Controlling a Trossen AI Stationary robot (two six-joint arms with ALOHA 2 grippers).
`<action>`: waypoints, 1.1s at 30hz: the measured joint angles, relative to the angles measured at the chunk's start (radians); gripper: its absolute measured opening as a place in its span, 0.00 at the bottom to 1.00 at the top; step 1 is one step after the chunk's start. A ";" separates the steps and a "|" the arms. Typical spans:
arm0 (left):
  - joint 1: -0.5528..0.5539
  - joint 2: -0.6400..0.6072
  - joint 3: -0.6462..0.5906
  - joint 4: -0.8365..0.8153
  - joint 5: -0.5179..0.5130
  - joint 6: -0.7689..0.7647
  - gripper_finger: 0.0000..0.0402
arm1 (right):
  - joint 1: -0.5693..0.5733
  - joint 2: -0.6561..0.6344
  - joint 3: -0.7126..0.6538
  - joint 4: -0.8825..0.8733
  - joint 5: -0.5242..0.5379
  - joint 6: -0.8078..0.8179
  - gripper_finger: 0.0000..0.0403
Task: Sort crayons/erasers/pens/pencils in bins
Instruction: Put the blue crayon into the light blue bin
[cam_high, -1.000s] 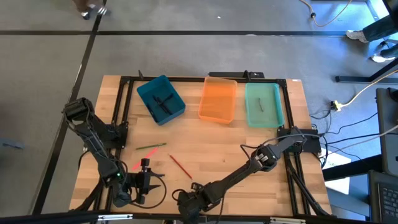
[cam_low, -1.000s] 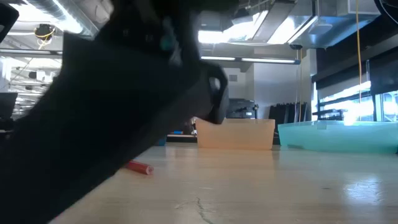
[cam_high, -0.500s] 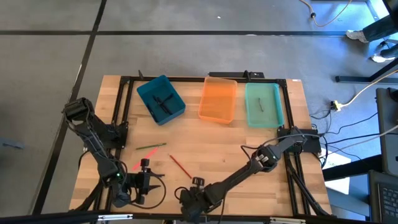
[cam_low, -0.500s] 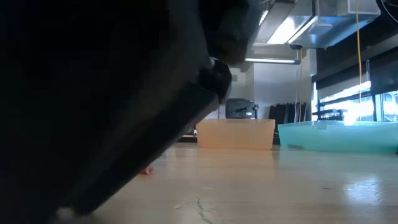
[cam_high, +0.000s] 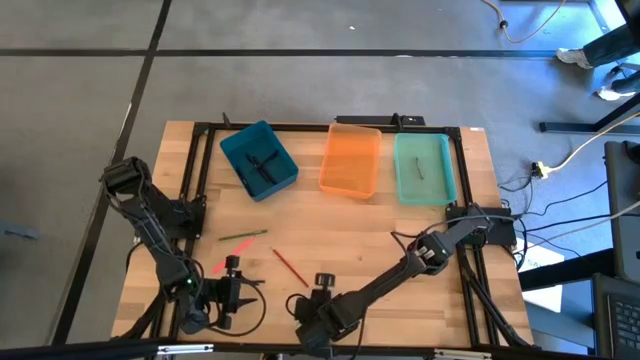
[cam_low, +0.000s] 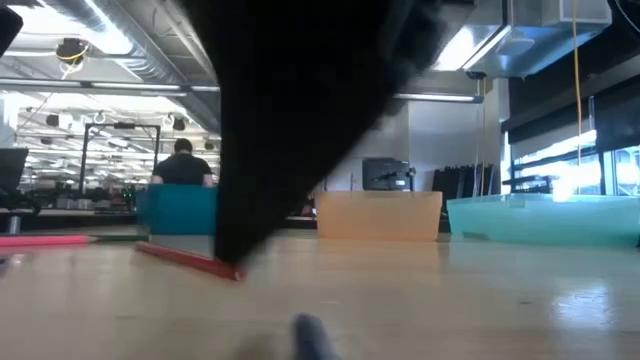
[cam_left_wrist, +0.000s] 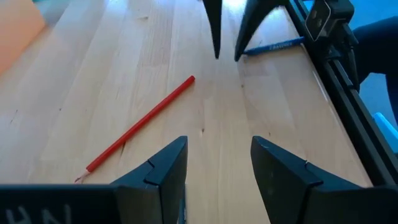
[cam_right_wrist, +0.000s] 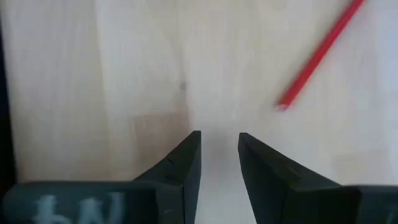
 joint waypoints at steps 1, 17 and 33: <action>0.000 0.000 0.000 0.000 0.000 0.000 0.42 | -0.002 -0.011 0.001 0.009 0.002 -0.040 0.28; -0.022 0.000 0.000 -0.001 -0.026 -0.033 0.42 | 0.022 -0.043 -0.013 -0.042 -0.274 -1.129 0.28; -0.027 0.000 0.000 0.000 -0.034 -0.034 0.42 | 0.021 -0.023 -0.017 -0.048 -0.358 -1.241 0.28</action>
